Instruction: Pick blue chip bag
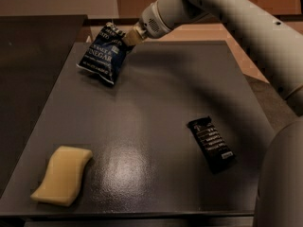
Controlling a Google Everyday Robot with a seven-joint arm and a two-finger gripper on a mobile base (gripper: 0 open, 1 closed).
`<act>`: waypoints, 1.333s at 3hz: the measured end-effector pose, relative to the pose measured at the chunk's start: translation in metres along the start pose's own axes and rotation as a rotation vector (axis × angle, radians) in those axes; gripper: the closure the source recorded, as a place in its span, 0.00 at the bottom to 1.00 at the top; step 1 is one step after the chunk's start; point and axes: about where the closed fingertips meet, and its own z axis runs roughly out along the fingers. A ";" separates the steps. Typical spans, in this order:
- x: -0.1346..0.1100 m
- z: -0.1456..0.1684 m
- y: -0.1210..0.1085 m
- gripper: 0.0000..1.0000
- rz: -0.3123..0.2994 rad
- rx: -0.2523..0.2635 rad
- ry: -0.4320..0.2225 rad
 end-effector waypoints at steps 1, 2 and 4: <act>-0.021 -0.037 0.003 1.00 -0.049 -0.004 -0.048; -0.036 -0.063 0.004 1.00 -0.084 -0.003 -0.083; -0.059 -0.096 0.006 1.00 -0.145 0.010 -0.123</act>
Offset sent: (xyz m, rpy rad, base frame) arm -0.0226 -0.0446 0.1049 0.0719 -0.1496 0.0682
